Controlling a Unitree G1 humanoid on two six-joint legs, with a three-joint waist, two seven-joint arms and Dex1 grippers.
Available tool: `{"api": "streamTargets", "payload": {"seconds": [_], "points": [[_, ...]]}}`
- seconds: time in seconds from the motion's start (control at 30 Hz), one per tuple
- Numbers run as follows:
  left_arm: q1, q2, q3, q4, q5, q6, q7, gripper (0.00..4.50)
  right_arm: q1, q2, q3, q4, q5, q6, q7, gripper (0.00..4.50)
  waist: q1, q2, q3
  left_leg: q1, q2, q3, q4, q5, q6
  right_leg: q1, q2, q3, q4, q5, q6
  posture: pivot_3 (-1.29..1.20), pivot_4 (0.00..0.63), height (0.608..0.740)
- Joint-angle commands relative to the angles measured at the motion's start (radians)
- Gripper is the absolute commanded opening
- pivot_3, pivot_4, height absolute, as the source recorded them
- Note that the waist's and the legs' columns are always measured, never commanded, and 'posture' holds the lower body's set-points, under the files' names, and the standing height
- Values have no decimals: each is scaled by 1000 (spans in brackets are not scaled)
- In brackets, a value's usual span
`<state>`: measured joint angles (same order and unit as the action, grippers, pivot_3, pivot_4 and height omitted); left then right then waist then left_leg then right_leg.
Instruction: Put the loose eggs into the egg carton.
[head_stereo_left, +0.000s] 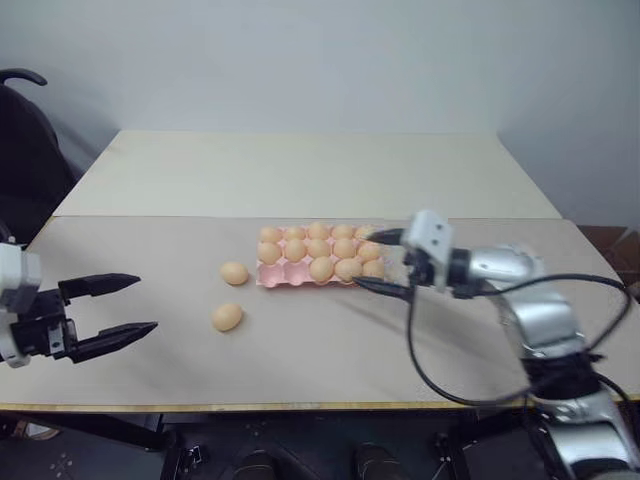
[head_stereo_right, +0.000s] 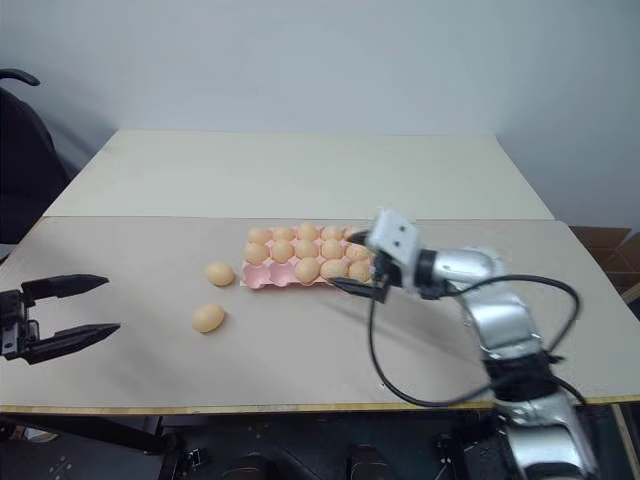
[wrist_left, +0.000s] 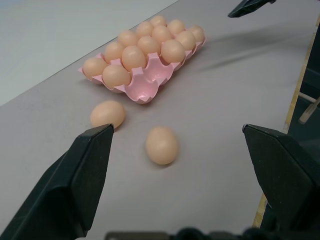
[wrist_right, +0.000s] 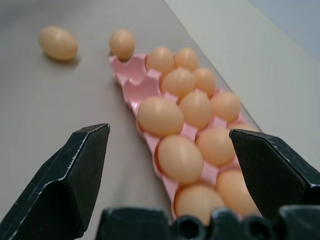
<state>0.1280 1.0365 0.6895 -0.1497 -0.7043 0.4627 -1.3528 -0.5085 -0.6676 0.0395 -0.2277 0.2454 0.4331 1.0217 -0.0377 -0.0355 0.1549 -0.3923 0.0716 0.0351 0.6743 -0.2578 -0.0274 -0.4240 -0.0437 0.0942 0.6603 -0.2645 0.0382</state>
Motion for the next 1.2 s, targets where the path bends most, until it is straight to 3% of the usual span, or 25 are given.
{"api": "streamTargets", "payload": {"seconds": [0.03, 0.3, 0.8, 0.93, 1.2], "points": [[2, 29, 34, 29, 12, -12, -26, 4500, 109, -123, -150, -94, 91, -11, 87, 4472, -1, 0, 0, 0, 0, 0, 0, 0, 0, 0, 0, 0, 0, 0, 0, 0, 150, 740], [-7, 33, 28, 83, 35, -24, -39, 4500, 317, -287, -356, -45, 192, -80, 232, 4472, -7, 0, 0, 2, 0, 0, 0, 0, 0, 2, 0, 1, 0, 0, 0, 0, 150, 740], [-7, 23, -2, 60, 39, -25, -35, 4500, 356, -315, -377, -68, 236, -87, 223, 4472, -5, 0, 0, 2, 0, 0, 0, 0, 0, 2, 0, 1, 0, 0, 0, 0, 150, 740], [-57, 13, -118, 45, 91, -65, -2, 4500, 345, -313, -371, -77, 244, -85, 217, 4472, -2, 0, 0, 2, 0, 0, 0, 0, 0, 2, 0, 1, 0, 0, 0, 0, 150, 740], [-182, -154, -396, 5, 215, -111, 178, 4500, 326, -308, -362, -97, 254, -81, 201, 4472, 4, 0, 0, 1, 0, 0, 0, 0, 0, 2, 0, 1, -1, 0, 0, 0, 150, 740]]}}
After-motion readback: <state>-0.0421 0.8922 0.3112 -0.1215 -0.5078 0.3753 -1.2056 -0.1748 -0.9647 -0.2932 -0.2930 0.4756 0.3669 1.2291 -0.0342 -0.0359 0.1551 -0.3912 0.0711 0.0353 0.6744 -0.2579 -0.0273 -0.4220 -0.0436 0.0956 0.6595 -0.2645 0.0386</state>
